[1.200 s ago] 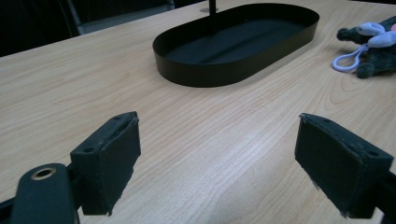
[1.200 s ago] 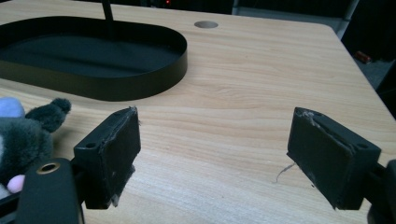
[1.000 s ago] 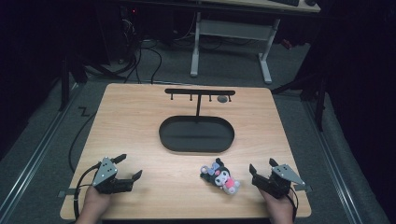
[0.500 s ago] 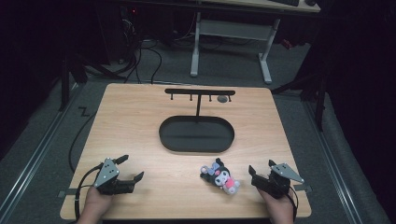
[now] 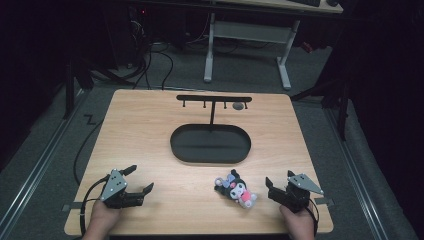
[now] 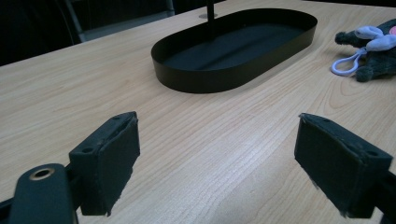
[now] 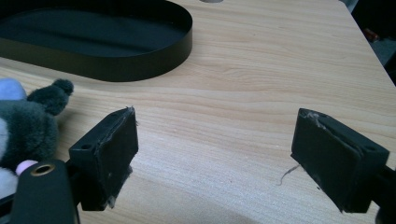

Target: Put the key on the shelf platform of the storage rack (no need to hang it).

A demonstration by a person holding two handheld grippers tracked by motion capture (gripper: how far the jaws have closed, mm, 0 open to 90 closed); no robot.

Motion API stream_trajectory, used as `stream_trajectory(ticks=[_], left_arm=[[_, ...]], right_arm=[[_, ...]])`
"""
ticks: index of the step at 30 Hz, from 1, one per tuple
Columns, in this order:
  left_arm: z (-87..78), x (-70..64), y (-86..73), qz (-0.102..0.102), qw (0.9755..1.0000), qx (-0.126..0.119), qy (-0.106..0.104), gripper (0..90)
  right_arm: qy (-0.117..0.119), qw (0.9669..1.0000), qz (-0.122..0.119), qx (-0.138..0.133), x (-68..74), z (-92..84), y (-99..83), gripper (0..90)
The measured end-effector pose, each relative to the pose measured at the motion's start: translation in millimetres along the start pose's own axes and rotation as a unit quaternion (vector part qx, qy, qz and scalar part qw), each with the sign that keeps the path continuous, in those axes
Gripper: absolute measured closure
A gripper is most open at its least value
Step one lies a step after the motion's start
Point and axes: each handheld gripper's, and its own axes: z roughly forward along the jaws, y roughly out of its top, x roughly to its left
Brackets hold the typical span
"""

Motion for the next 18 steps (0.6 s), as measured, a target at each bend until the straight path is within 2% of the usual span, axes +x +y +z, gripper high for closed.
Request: stream_trajectory(ticks=[2,5,9,11,13,14,15,18], left_arm=[[0.3,0.0,0.0,0.001,1.0000,0.000,0.003,14.7],[-0.1,0.8,-0.1,-0.001,1.0000,0.003,-0.003,14.7],[-1.6,1.3,0.8,0.000,1.0000,0.000,-0.004,14.6],[-1.9,1.7,0.4,0.007,1.0000,0.004,0.002,14.6],[-2.6,3.7,-0.4,0.002,1.0000,0.002,0.001,14.7],[-2.6,3.7,-0.4,0.002,1.0000,0.002,0.001,14.7],[-2.6,3.7,-0.4,0.002,1.0000,0.002,0.001,14.7],[-2.5,4.1,-0.7,0.004,0.9999,0.006,0.007,14.7]], right_arm=[[0.004,1.0000,-0.006,0.003,-0.2,-0.7,0.3,13.7],[0.001,0.9999,-0.013,0.008,0.1,-0.8,0.8,13.8],[0.003,0.9992,-0.023,0.034,-1.1,0.1,-0.3,13.8],[0.000,0.9984,-0.023,0.052,-1.7,1.4,-0.8,13.8],[0.003,0.9972,-0.022,0.071,-2.0,2.6,-0.3,13.9],[0.003,0.9972,-0.022,0.071,-2.0,2.6,-0.3,13.9],[0.010,0.9932,-0.039,0.109,0.6,3.9,1.8,13.9],[0.009,0.9918,-0.047,0.119,2.6,3.9,2.4,13.9]])
